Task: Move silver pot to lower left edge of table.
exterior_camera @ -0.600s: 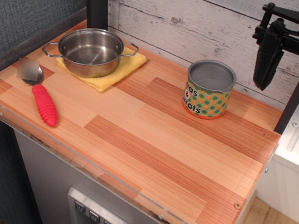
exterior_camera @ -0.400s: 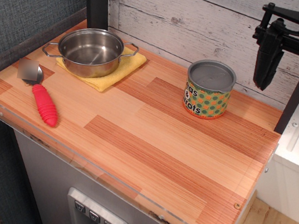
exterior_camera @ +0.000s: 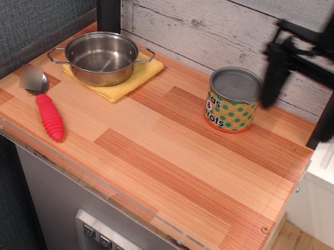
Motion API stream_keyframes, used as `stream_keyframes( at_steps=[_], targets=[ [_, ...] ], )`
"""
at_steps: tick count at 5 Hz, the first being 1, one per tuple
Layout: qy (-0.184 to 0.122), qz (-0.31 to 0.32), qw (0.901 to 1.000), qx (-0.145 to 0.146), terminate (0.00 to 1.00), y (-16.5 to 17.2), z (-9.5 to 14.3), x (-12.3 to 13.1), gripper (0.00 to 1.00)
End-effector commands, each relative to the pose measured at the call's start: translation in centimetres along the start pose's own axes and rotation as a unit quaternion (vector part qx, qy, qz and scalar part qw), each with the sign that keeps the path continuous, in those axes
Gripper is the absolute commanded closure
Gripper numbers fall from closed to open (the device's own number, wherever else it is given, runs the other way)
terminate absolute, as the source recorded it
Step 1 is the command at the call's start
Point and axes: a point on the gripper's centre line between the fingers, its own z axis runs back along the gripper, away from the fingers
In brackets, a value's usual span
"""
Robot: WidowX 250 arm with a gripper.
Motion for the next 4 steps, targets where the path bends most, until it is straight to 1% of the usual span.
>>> stream_keyframes(
  at_steps=[1, 2, 3, 4],
  targets=[
    [-0.062, -0.034, 0.9951, 0.068, 0.00, 7.0, 2.0, -3.1, 0.00],
    [-0.053, -0.077, 0.9906, 0.100, 0.00, 11.9, 0.9, -3.3, 0.00],
    [-0.074, -0.103, 0.9842, 0.124, 0.00, 15.5, -0.6, -3.0, 0.00],
    [-0.088, -0.116, 0.9853, 0.088, 0.00, 18.8, -1.8, -2.3, 0.00]
  ],
)
